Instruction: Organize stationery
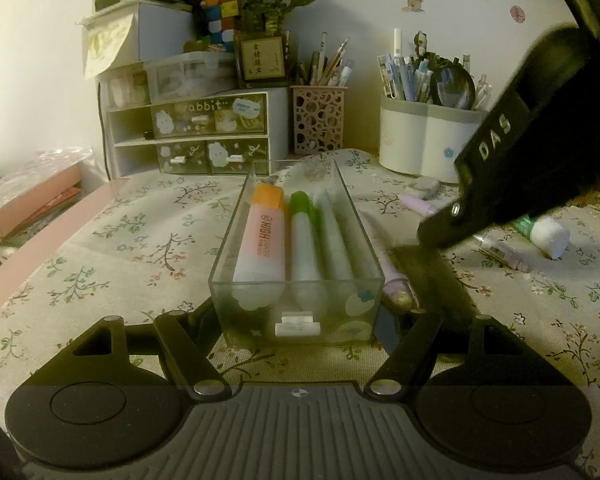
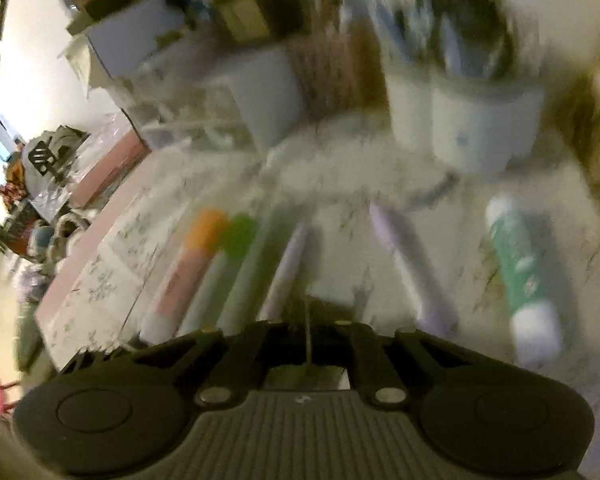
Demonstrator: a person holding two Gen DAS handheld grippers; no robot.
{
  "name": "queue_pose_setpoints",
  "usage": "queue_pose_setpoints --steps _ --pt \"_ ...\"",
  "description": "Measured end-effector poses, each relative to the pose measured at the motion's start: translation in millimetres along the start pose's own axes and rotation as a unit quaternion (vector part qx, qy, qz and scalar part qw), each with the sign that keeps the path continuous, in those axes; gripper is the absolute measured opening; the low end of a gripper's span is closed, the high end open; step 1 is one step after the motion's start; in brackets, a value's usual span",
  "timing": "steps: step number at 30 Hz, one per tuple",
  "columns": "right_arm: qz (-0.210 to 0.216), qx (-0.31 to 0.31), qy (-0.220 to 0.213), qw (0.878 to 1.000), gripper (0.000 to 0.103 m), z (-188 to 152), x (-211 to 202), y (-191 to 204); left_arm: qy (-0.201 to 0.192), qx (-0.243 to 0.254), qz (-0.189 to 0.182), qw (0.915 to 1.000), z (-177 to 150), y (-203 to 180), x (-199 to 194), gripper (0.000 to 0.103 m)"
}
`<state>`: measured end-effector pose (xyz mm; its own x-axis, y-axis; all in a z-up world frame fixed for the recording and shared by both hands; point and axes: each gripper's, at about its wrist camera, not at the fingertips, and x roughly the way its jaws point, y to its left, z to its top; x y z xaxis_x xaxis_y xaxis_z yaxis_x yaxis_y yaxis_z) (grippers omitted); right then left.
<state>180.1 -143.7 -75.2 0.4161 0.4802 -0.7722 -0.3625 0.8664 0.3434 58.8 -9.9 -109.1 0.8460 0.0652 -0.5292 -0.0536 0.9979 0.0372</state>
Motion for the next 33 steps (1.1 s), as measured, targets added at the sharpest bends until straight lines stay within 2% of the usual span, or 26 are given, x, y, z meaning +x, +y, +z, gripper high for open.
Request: queue_pose_setpoints --steps 1,3,6,10,13,15,17,18,19,23,26,29,30,31,33 --pt "0.000 0.009 0.003 1.000 0.023 -2.2 1.0 -3.5 0.000 0.000 0.000 1.0000 0.0 0.0 0.0 0.073" --pt "-0.010 0.034 0.005 0.999 0.028 -5.5 -0.6 -11.0 0.000 0.000 0.000 1.0000 0.0 0.1 0.0 0.073" --pt "0.005 0.052 -0.005 0.999 0.046 -9.8 -11.3 -18.0 0.000 -0.001 -0.001 1.0000 -0.1 0.0 0.1 0.073" --pt "-0.044 -0.006 0.020 0.999 0.049 -15.0 -0.8 -4.2 0.008 0.002 0.002 1.0000 -0.1 1.2 -3.9 0.073" --pt "-0.052 -0.049 0.017 0.997 0.055 -18.8 1.4 11.8 0.017 -0.004 0.012 0.9998 0.3 6.5 -9.2 0.072" --pt "-0.075 -0.093 0.015 0.993 0.056 -19.5 9.2 27.1 0.013 -0.005 0.011 0.9998 -2.6 10.9 -11.1 0.072" --pt "-0.102 -0.124 0.012 0.987 0.051 -19.1 16.3 38.8 0.001 -0.004 0.008 1.0000 -7.2 12.3 -12.5 0.073" --pt "-0.101 -0.129 0.011 0.986 0.041 -18.1 17.7 41.5 0.000 -0.002 0.010 1.0000 -7.5 11.6 -12.7 0.073" --pt "-0.097 -0.132 0.013 0.986 0.040 -16.9 18.2 43.5 0.002 -0.004 0.012 0.9999 -6.3 11.1 -12.8 0.073" --pt "-0.104 -0.136 0.012 0.985 0.038 -18.1 16.5 40.2 0.000 -0.004 0.013 0.9999 -7.0 10.5 -13.3 0.073" --pt "-0.100 -0.113 -0.008 0.989 0.038 -17.4 2.3 35.4 -0.002 -0.003 0.014 0.9999 -7.6 10.7 -13.3 0.073" --pt "-0.057 -0.076 -0.041 0.995 0.038 -5.8 -17.3 32.8 -0.003 -0.002 0.013 0.9999 -8.2 10.7 -13.1 0.073" --pt "-0.034 -0.063 -0.048 0.996 0.034 -1.5 -22.8 32.8 -0.003 -0.002 0.013 0.9999 -8.2 10.5 -12.9 0.073" --pt "-0.005 -0.050 -0.049 0.998 0.016 3.5 -24.7 33.4 -0.003 -0.002 0.013 0.9999 -8.3 10.4 -13.3 0.073" --pt "0.034 -0.027 -0.041 0.998 0.016 12.2 -22.7 36.4 -0.003 -0.002 0.012 0.9999 -8.2 10.4 -13.2 0.073"
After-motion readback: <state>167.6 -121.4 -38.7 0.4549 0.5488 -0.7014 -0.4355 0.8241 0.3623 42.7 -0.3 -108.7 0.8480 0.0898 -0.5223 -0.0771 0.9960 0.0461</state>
